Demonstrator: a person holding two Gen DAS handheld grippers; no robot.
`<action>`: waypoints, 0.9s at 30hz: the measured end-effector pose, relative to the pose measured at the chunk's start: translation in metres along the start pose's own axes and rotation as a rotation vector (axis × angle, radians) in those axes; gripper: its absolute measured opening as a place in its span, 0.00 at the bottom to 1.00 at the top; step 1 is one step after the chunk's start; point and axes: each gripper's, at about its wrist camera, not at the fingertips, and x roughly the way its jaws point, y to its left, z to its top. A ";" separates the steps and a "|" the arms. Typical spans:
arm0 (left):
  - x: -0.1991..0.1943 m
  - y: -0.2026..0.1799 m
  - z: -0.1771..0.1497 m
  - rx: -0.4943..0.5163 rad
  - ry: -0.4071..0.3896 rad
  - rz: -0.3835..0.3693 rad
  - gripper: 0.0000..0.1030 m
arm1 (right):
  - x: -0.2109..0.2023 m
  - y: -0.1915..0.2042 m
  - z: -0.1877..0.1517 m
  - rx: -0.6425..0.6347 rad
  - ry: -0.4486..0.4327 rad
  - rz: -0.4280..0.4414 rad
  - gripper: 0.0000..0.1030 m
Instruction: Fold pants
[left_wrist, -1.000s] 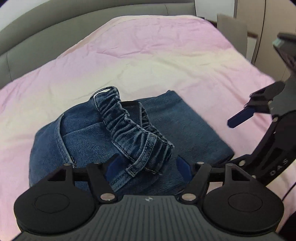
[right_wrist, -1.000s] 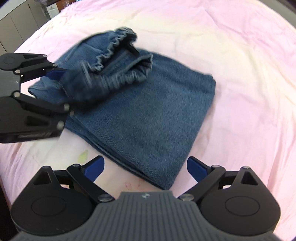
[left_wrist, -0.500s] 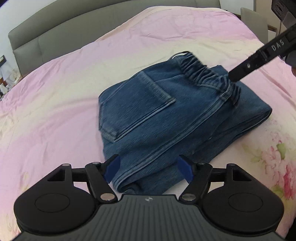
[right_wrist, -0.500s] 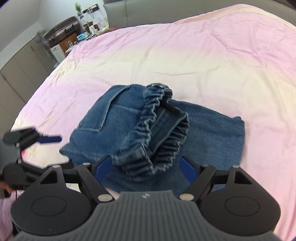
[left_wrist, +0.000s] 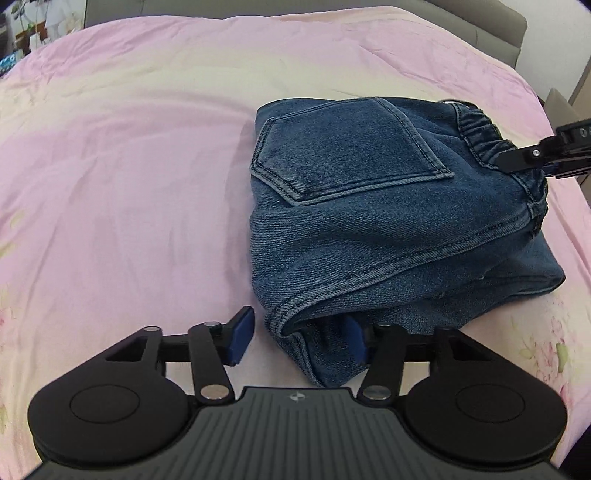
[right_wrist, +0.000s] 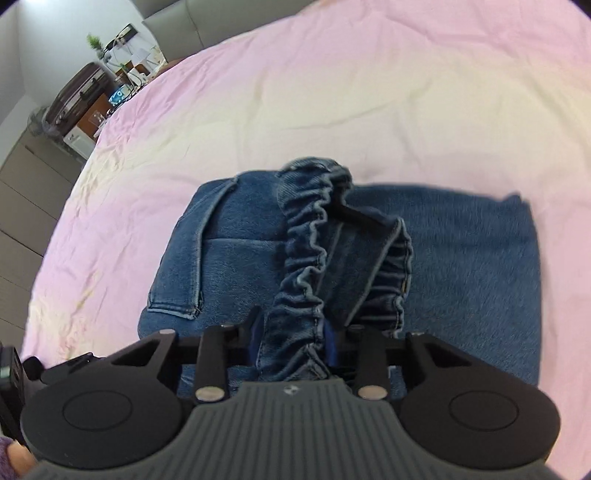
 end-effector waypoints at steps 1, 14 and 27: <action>-0.002 0.003 0.000 -0.016 -0.006 -0.008 0.43 | -0.010 0.009 0.002 -0.035 -0.027 0.006 0.08; -0.008 -0.022 -0.011 0.260 0.036 0.101 0.17 | -0.039 -0.016 -0.064 0.005 -0.029 -0.048 0.02; -0.041 -0.031 -0.014 0.403 0.151 0.164 0.00 | -0.019 -0.028 -0.069 -0.014 -0.030 -0.043 0.11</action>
